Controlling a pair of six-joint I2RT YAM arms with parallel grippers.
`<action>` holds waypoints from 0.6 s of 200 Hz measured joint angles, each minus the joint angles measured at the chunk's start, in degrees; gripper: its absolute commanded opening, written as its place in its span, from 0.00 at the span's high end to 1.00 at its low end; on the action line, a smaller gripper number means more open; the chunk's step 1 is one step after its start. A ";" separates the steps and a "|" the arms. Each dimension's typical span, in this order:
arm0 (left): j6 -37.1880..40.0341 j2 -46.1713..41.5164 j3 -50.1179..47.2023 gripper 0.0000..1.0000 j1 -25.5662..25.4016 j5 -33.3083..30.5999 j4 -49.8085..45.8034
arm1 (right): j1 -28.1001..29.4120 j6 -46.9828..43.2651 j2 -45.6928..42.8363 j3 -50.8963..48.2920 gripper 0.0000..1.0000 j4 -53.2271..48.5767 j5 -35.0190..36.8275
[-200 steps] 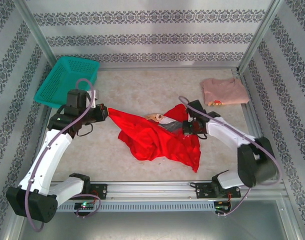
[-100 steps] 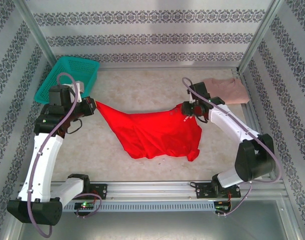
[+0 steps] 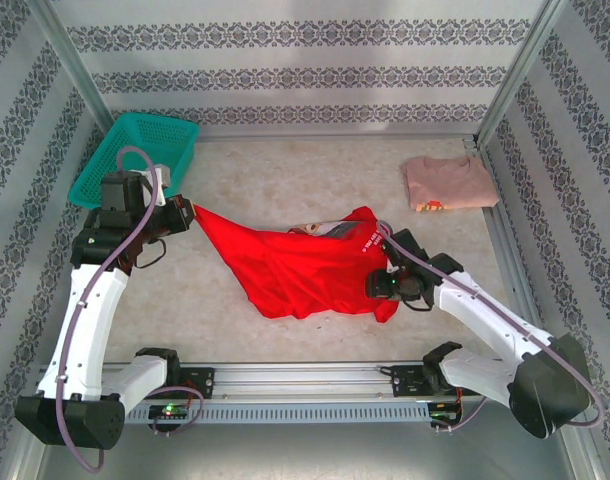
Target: Fold the inside-out t-shirt
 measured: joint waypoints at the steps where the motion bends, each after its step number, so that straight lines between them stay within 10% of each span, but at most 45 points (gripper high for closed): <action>1: 0.00 0.00 0.00 1.00 0.00 0.02 0.00 | 0.09 0.09 0.02 -0.04 0.45 0.00 0.02; 120: -0.63 0.44 -0.63 1.00 0.26 1.68 0.46 | 2.38 5.95 6.93 -1.79 0.77 -0.92 7.15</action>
